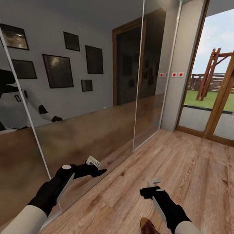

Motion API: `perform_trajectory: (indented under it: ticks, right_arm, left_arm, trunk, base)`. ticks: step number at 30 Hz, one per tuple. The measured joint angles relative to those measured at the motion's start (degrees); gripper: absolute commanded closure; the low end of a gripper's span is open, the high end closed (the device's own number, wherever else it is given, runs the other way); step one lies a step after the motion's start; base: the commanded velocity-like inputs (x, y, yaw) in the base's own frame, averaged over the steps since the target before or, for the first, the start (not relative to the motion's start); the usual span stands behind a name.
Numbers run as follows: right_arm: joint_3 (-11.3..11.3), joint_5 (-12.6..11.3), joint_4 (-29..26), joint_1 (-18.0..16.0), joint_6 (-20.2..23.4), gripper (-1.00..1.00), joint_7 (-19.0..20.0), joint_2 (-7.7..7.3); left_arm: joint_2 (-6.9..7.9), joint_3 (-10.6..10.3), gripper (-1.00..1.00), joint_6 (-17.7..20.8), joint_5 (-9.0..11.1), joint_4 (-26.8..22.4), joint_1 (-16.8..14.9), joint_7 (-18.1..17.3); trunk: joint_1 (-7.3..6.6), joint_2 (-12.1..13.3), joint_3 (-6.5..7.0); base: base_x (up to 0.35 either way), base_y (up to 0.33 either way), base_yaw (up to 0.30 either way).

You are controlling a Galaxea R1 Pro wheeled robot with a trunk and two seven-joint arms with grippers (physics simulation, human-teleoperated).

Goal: Pick up the two gym shoes and the two sandals from the corridor floor and place them onto the hallstand (shoe rack) in the corridor, making sure they are on the rack and not on the floor. Arrange them so the two gym shoes are next to each other and the two sandals are next to each other.

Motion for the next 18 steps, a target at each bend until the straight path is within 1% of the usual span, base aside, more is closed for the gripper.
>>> perform_trajectory:
  ticks: [8,11,18]
  right_arm:
    - [-0.01,-0.01,-0.1,0.02,0.01,-1.0,0.0,-0.01]
    - [0.0,-0.01,-0.08,0.01,-0.01,-1.0,0.0,0.0]
    - [0.0,0.0,-0.04,0.0,-0.01,-1.0,0.0,-0.03]
  left_arm:
    - [0.0,0.0,-1.0,0.01,0.0,0.01,-0.01,0.0]
    - [0.01,0.02,-1.0,0.02,0.0,-0.01,0.0,0.0]
    - [0.01,0.01,-1.0,0.02,0.0,-0.02,0.01,0.0]
  trunk:
    - [0.0,0.0,0.0]
    - [0.0,0.0,0.0]
    - [0.0,0.0,0.0]
  base:
    - [0.0,0.0,-0.274]
    - [0.0,0.0,-0.109]
    - [0.0,0.0,-0.033]
